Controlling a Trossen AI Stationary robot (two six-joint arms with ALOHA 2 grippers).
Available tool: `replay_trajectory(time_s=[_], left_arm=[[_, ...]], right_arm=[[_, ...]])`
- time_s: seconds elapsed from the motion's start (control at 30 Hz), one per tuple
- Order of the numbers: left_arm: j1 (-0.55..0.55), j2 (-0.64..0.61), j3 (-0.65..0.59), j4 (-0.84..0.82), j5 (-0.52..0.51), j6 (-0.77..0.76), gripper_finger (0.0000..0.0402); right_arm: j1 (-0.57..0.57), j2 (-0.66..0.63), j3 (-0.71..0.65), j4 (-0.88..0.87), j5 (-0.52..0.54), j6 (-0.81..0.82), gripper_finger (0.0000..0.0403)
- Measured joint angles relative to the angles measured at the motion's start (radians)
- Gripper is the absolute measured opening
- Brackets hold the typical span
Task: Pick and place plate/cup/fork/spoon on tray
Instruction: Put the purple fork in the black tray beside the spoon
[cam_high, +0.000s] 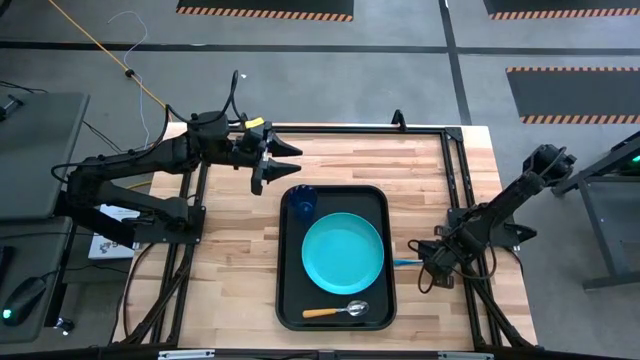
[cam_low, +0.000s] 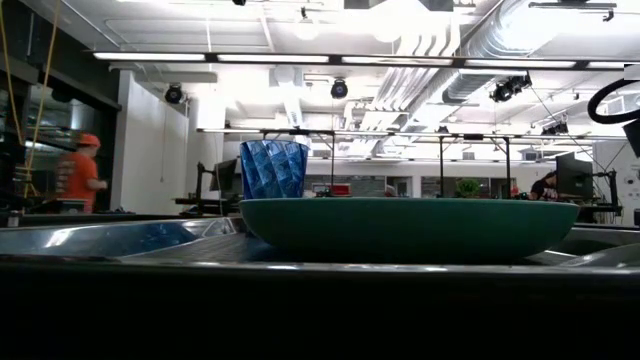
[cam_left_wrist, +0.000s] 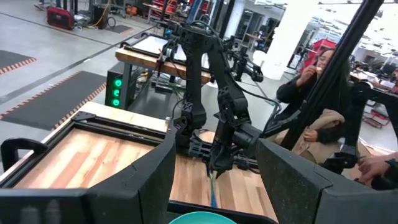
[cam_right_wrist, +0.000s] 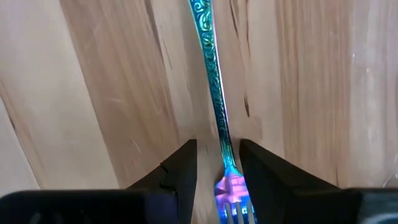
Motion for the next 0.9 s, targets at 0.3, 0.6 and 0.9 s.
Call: replay_trajectory(time_s=[0.3,0.6,0.9], left_arm=[[0.0,0.0,0.0,0.0,0.0,-0.019,0.0215],[0.001,-0.01,-0.001,-0.004,0.004,-0.019,0.0215],[0.034,-0.12,0.02,-0.031,0.005,0.053,0.0215]], right_arm=[[0.0,0.001,0.0,-0.009,0.004,0.03,0.002],[0.0,0.004,0.144,-0.261,-0.007,0.088,0.0004],[0.0,-0.075,0.401,-0.678,0.113,0.233,0.0002]])
